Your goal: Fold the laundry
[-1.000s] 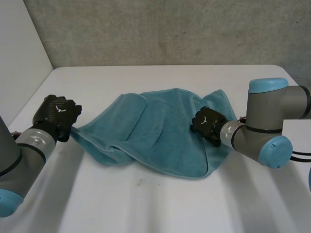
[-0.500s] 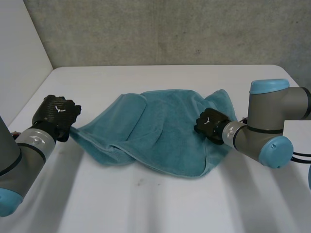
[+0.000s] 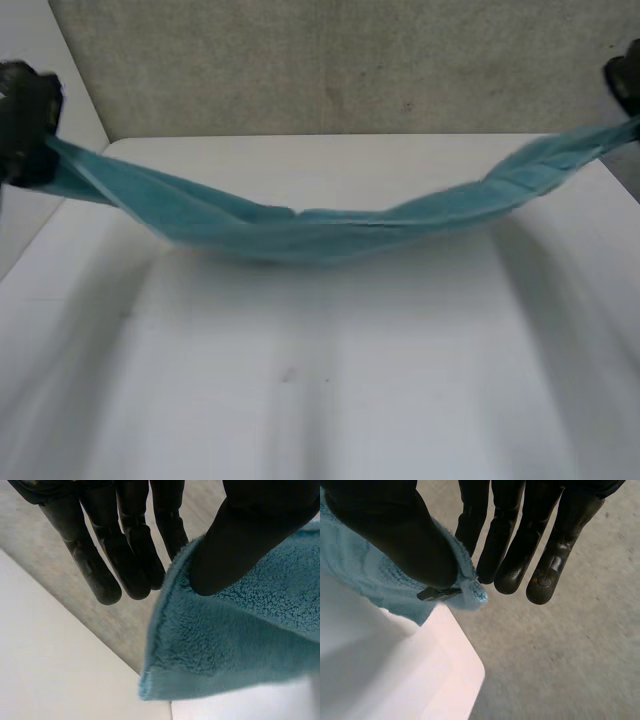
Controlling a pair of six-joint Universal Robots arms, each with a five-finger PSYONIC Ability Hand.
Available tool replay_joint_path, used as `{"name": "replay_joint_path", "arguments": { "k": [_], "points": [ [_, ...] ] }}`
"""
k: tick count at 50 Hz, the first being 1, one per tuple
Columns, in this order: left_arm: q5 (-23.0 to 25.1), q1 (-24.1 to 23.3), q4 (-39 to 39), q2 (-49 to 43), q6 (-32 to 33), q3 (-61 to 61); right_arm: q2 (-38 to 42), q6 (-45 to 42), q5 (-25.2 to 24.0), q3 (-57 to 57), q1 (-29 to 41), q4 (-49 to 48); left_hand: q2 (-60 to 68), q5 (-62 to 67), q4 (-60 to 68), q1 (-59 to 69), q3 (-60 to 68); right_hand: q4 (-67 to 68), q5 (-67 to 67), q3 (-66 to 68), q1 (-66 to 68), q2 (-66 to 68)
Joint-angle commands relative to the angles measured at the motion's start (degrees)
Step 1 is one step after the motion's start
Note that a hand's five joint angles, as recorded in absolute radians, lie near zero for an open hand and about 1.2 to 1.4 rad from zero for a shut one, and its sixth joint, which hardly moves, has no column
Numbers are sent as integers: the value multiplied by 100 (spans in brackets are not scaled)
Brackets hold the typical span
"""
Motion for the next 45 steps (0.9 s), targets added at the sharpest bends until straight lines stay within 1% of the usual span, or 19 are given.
{"name": "replay_joint_path", "arguments": {
  "k": [1, 5, 9, 13, 14, 17, 21, 24, 25, 26, 29, 30, 31, 33, 34, 36, 39, 41, 45],
  "points": [
    [292, 52, -920, 27, -270, 186, -90, -131, -98, 175, -165, 959, 1127, 1464, 1153, 1577, 1164, 1171, 1346, 1215, 2421, 1253],
    [442, 88, -1062, -701, -217, 125, 261, -386, -28, 492, -138, 1004, 1127, 1464, 1153, 1577, 1164, 1171, 1346, 1215, 2421, 1253],
    [434, 88, -1211, -1598, 81, 239, 1069, -738, 77, 431, -42, 1004, 1127, 1464, 1153, 1577, 1164, 1171, 1346, 1215, 2421, 1253],
    [399, 44, -1369, -2477, 766, 519, 1851, -861, 507, 62, 160, 1012, 1127, 1464, 1153, 1577, 1164, 1171, 1346, 1215, 2421, 1253],
    [346, -17, -1413, -2792, 1063, 746, 2175, -905, 734, -173, 265, 1021, 1127, 1464, 1153, 1577, 1164, 1171, 1346, 1215, 2421, 1253],
    [189, -88, -1440, -3205, 1337, 1185, 2625, -931, 1008, -622, 415, 1012, 1127, 1464, 1153, 1577, 1164, 1171, 1346, 1215, 2421, 1253],
    [-76, -185, -1440, -3717, 1330, 2223, 3223, -914, 1158, -1755, 564, 1012, 1127, 1464, 1153, 1577, 1164, 1171, 1346, 1215, 2421, 1253],
    [-85, -307, -1387, -3946, 1321, 3260, 3610, -791, 1202, -3142, 652, 899, 1127, 1464, 1153, 1577, 1164, 1171, 1346, 1215, 2421, 1253],
    [-85, -308, -1387, -3946, 1321, 3262, 3689, -756, 1211, -3564, 705, 803, 1127, 1464, 1153, 1577, 1164, 1171, 1346, 1215, 2421, 1253],
    [-85, -404, -1187, -3990, 1260, 4089, 3846, -608, 1246, -4447, 801, 497, 1127, 1464, 1153, 1577, 1164, 1171, 1346, 1215, 2421, 1253],
    [-59, -527, -555, -3938, 980, 4772, 3927, -195, 1369, -5525, 881, -250, 1127, 1464, 1153, 1577, 1164, 1171, 1346, 1215, 2421, 1253],
    [-85, -554, 92, -3842, 622, 5009, 3936, -37, 1422, -5746, 907, -532, 1127, 1464, 1153, 1577, 1164, 1171, 1346, 1215, 2421, 1253],
    [-111, -554, 420, -3754, 401, 5081, 3927, 87, 1492, -5870, 907, -813, 1127, 1464, 1153, 1577, 1164, 1171, 1346, 1215, 2421, 1253],
    [-120, -519, 1027, -3534, -65, 5099, 3787, 474, 1633, -5767, 942, -1569, 1127, 1464, 1153, 1577, 1164, 1171, 1346, 1215, 2421, 1253],
    [-137, -493, 1552, -3359, -468, 5012, 3552, 614, 1676, -5487, 951, -1911, 1127, 1464, 1153, 1577, 1164, 1171, 1346, 1215, 2421, 1253],
    [-181, -475, 1846, -3270, -761, 4968, 3234, 686, 1651, -5003, 960, -2124, 1127, 1464, 1153, 1577, 1164, 1171, 1346, 1215, 2421, 1253],
    [-252, -396, 1647, -3261, -893, 4784, 2872, 694, 1607, -4395, 951, -2222, 1127, 1464, 1153, 1577, 1164, 1171, 1346, 1215, 2421, 1253],
    [-243, -361, 1514, -3269, -920, 4643, 2330, 703, 1415, -3180, 925, -2397, 1127, 1464, 1153, 1577, 1164, 1171, 1346, 1215, 2421, 1253],
    [-173, -334, 1452, -3296, -1025, 4135, 2301, 730, 1159, -2559, 925, -2433, 1127, 1464, 1153, 1577, 1164, 1171, 1346, 1215, 2421, 1253]
  ]
}}
